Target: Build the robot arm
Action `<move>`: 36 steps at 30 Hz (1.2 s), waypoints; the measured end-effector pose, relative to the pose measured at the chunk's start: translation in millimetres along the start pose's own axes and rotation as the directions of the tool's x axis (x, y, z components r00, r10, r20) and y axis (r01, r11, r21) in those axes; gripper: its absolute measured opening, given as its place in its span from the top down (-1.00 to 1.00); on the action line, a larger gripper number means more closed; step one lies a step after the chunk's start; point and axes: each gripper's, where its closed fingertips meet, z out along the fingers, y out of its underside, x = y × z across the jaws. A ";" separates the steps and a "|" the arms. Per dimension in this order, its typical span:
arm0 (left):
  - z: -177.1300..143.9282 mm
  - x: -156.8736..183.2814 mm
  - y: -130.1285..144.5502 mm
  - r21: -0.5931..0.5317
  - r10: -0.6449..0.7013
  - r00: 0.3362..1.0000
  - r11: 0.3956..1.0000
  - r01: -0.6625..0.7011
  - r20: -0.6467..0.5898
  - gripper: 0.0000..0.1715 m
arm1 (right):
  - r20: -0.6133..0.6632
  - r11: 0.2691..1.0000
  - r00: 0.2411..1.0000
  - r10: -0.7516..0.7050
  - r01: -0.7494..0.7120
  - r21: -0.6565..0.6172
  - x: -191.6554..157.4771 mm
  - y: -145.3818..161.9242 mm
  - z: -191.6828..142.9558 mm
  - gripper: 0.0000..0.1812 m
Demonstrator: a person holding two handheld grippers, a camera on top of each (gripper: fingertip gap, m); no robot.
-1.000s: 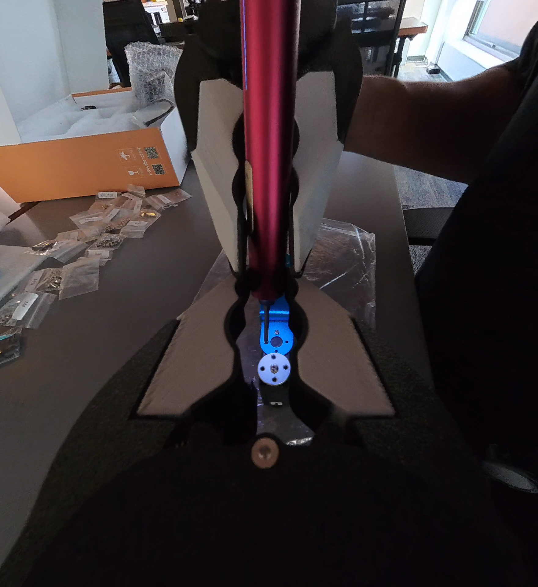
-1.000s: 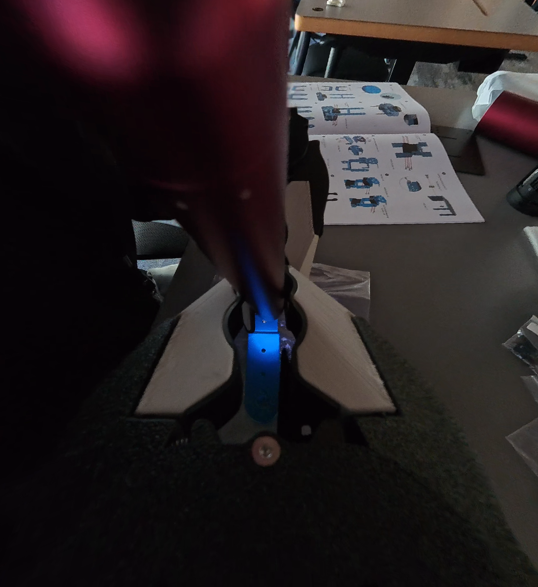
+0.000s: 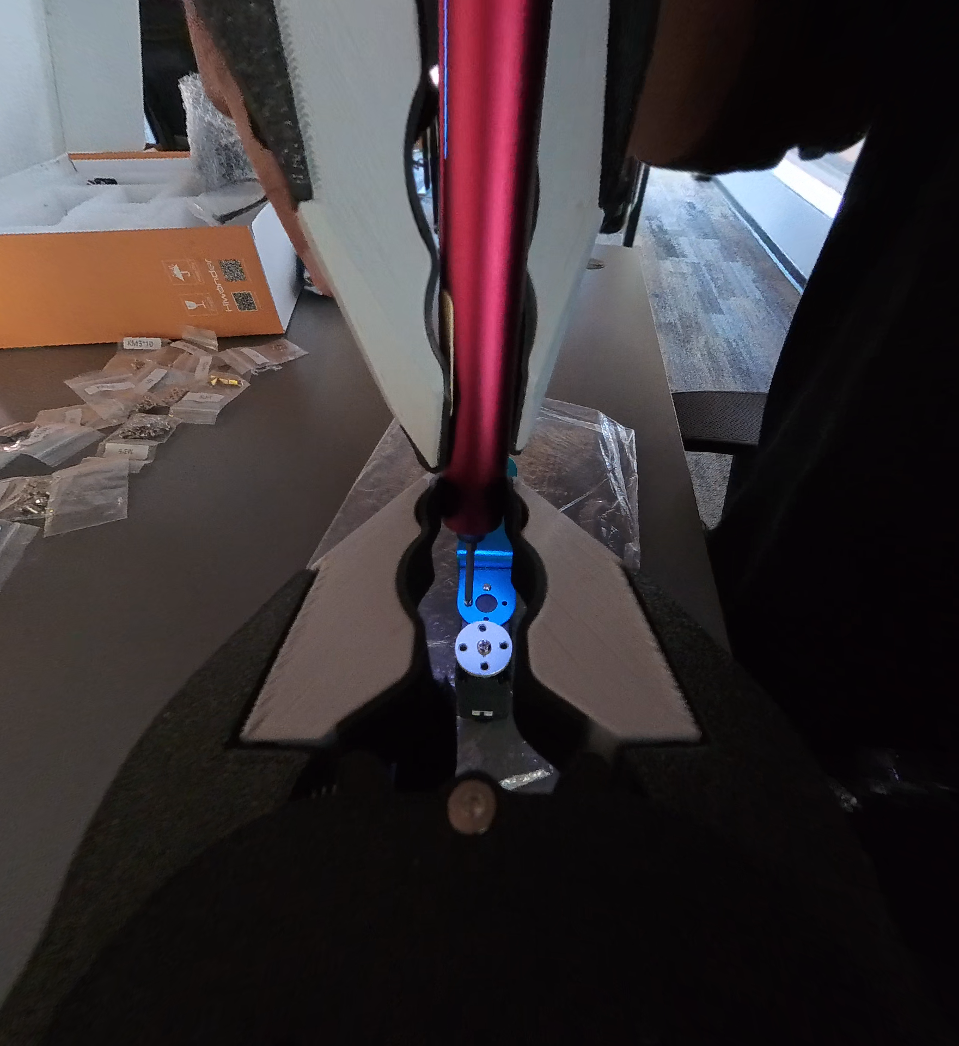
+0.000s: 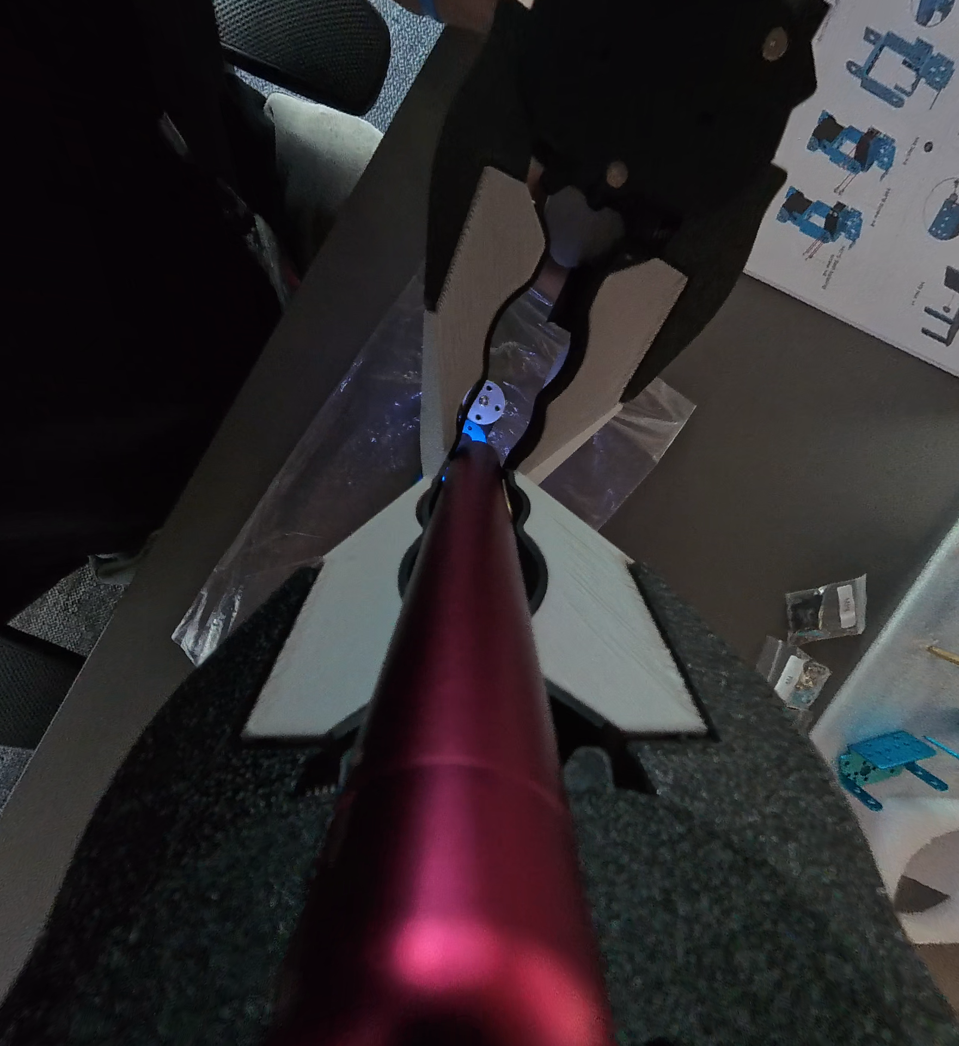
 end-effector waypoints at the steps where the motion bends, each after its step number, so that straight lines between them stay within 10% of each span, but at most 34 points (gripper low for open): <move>1: -0.2 -0.4 0.0 0.002 -0.005 1.000 1.000 0.005 -0.002 0.76 | 0.000 1.000 1.000 -0.002 0.002 -0.001 0.7 0.2 0.1 0.75; 14: -30.7 -3.5 47.4 -0.243 0.003 0.990 0.970 0.031 0.139 0.34 | 0.010 0.992 0.993 0.121 -0.120 -0.049 -6.5 15.1 21.6 0.76; 18: -64.5 -2.7 22.8 -0.040 -0.096 0.957 0.993 0.111 0.275 0.33 | -0.046 0.985 0.985 0.168 -0.169 -0.019 2.7 13.7 0.1 0.76; 22: -92.1 -5.1 50.7 -0.114 -0.148 0.889 0.970 0.216 0.434 0.30 | -0.151 0.966 0.954 0.257 -0.248 0.078 2.1 15.0 -17.5 0.76; 36: -53.8 -10.3 93.8 -0.536 0.002 0.988 0.840 0.084 0.157 0.08 | -0.002 0.409 0.630 0.776 -0.501 0.762 -59.1 44.4 -25.5 0.74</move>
